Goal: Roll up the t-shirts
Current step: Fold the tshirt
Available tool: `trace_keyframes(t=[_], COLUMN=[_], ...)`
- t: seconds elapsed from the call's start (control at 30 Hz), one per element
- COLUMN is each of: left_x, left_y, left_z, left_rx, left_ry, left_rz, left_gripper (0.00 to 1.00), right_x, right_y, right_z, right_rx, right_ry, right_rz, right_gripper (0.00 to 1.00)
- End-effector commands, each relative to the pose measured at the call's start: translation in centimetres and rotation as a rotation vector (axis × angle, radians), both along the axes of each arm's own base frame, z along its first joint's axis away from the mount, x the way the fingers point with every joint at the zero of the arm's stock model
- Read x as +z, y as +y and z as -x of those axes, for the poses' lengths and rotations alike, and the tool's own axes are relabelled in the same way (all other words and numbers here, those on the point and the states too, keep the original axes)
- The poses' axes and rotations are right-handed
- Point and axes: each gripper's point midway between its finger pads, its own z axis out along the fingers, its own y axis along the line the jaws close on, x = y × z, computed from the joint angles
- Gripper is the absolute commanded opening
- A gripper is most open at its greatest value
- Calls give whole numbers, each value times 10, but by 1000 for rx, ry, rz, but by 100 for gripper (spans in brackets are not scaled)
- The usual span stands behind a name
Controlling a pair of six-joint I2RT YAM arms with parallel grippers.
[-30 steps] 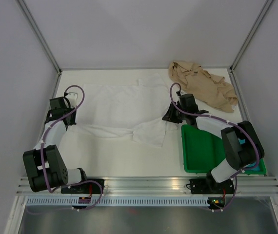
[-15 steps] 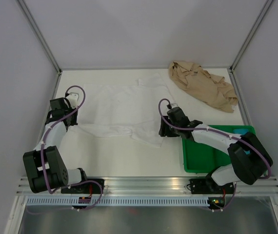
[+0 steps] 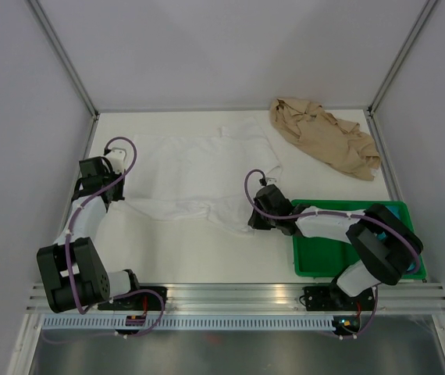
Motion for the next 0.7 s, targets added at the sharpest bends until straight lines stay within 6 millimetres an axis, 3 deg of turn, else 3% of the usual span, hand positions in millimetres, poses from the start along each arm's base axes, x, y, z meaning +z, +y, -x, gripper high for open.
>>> trace_keyframes(t=[0.0,0.03,0.37,0.67], left_x=[11,10,23,33], left_y=[-4,-4,-4,2], left_z=[-4,-3,-17,-48], left_rx=[1,1,-30,-8], left_ry=[-47,-42,-80,-131], left_rz=[26,25,17,35], left_gripper=[2,2,2,2], right_x=[-17,-11,75,109], right_y=[-7,-8,-3,-29], right_z=[12,7,-24,-82], right_rx=[-34,-49,-53,-124], right_ry=[55,35,-149,-199], right_rz=[11,13,-90,-157], right_gripper=[10,0,0,0])
